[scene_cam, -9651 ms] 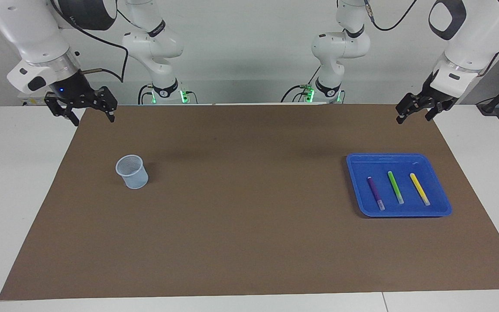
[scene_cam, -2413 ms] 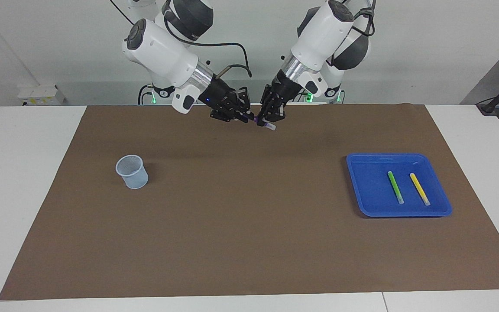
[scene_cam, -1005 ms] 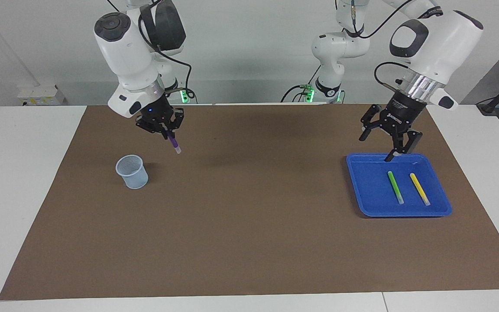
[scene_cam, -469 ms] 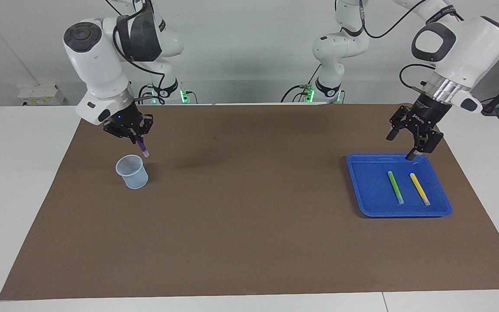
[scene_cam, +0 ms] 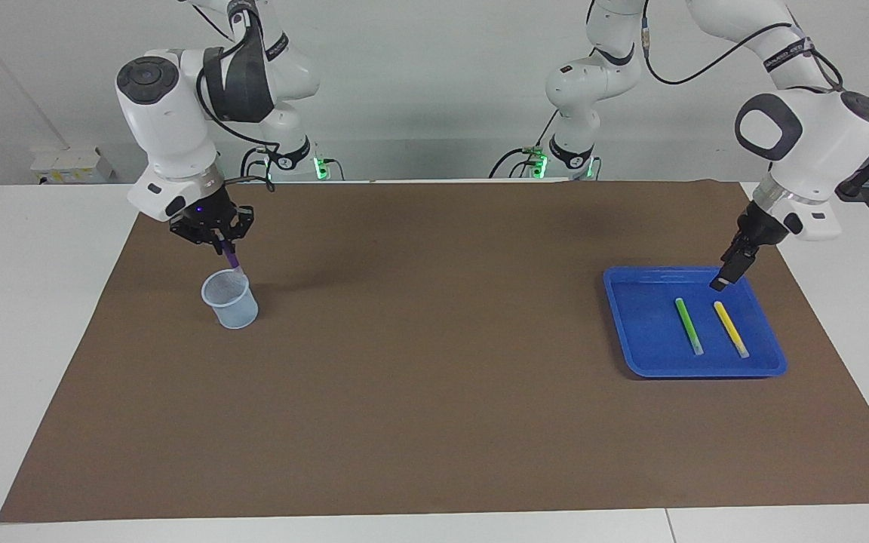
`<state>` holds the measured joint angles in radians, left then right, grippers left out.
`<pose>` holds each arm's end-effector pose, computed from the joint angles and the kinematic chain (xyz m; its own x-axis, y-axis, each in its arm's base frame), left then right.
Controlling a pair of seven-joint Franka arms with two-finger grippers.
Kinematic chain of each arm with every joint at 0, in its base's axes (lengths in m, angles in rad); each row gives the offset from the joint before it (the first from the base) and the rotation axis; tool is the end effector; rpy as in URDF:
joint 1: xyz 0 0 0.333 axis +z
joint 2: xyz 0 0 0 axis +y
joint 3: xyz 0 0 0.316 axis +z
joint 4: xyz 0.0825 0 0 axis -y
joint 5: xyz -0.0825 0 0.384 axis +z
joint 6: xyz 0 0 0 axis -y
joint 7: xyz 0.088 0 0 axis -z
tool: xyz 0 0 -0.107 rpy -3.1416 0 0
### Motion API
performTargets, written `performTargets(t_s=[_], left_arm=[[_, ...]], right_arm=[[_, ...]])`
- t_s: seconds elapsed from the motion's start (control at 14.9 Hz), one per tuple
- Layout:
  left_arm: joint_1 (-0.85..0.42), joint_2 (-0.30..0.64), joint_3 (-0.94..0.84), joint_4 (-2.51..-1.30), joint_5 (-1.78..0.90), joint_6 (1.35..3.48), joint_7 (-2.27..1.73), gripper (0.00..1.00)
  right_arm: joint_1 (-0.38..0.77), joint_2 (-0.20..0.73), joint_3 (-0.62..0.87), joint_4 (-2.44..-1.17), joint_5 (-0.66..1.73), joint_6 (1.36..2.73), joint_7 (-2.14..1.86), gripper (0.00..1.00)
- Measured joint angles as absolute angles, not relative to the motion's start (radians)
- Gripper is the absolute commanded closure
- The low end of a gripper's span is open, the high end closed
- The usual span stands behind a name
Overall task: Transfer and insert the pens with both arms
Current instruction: 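Carry the purple pen into the cup while the left gripper returns, then grasp the green pen in the tray with the left gripper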
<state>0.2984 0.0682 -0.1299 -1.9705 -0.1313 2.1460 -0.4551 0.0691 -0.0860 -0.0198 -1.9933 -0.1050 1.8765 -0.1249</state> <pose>0.5753 0.0935 0.4468 0.7689 0.6383 0.0372 0.6262 -0.7635 0.1581 0.5293 0.0179 0.4967 0.9780 0.2038 -0.0442 0.2071 -0.9739 0.0925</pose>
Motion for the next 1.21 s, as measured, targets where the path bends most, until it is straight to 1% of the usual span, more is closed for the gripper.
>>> performTargets(t_s=[0.34,0.74,1.07,1.21], left_arm=[[0.27,0.182,-0.146,-1.96,-0.031,2.252,-0.149,0.0],[0.206,0.325,-0.148,-1.916,0.104,2.341,-0.055,0.0],[0.209,0.34,-0.14,-1.913,0.119,2.296,0.017,0.02],[0.209,0.34,-0.141,-1.916,0.119,2.277,0.019,0.03]], right_arm=[[0.048,-0.092,-0.02,-2.006,-0.108,1.901,-0.142,1.0],[0.045,-0.092,-0.02,-2.062,-0.108,1.977,-0.144,1.0],[0.033,-0.092,-0.02,-2.098,-0.108,2.025,-0.146,1.0],[0.02,-0.09,-0.019,-2.13,-0.108,2.069,-0.151,1.0]])
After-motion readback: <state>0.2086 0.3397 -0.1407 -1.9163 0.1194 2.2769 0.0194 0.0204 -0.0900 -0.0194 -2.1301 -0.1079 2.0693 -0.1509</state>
